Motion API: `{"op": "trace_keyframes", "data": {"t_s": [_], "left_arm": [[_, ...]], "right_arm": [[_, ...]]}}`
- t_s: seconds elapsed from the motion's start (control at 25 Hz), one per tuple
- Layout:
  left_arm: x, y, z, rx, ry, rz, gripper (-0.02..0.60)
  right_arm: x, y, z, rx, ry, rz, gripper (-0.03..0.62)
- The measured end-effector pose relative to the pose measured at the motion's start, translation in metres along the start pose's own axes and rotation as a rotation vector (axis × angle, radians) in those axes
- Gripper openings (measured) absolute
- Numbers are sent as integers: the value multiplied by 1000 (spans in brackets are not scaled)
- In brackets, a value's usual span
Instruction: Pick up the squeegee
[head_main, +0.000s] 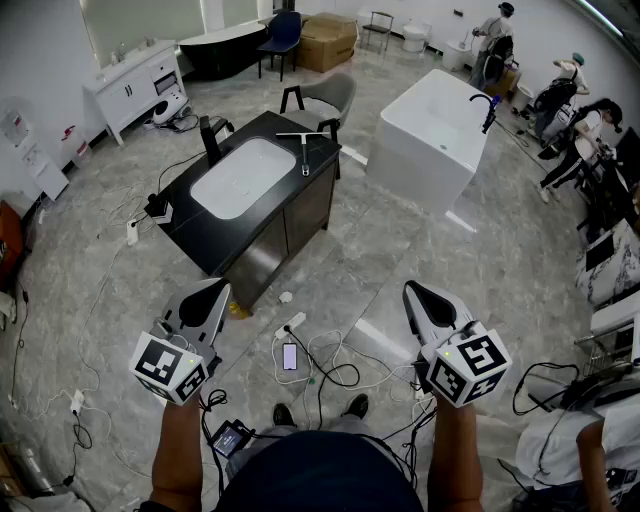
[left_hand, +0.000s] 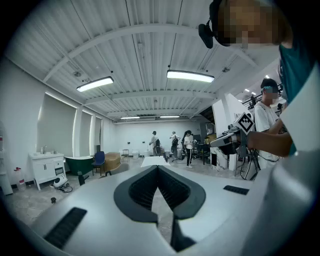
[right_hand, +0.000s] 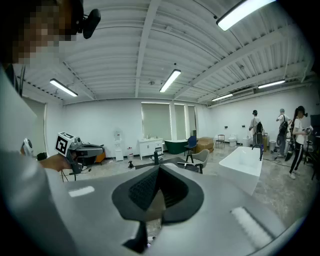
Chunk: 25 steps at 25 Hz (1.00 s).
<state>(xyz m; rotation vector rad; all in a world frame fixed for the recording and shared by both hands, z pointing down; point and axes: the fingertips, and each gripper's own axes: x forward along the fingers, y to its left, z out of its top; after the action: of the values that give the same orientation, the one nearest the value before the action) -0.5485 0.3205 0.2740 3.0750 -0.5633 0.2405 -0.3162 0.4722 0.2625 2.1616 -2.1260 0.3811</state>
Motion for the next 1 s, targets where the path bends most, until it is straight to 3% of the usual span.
{"op": "trace_keyframes", "data": {"t_s": [0.36,1.0], "left_arm": [[37,-47,13,21,20,4,6],[166,-172,37,51,65,27,5]], "right_arm": [[-23,-46,-3,7,-8,28,7],[-91,-207,-30,108,-21,94,9]]}}
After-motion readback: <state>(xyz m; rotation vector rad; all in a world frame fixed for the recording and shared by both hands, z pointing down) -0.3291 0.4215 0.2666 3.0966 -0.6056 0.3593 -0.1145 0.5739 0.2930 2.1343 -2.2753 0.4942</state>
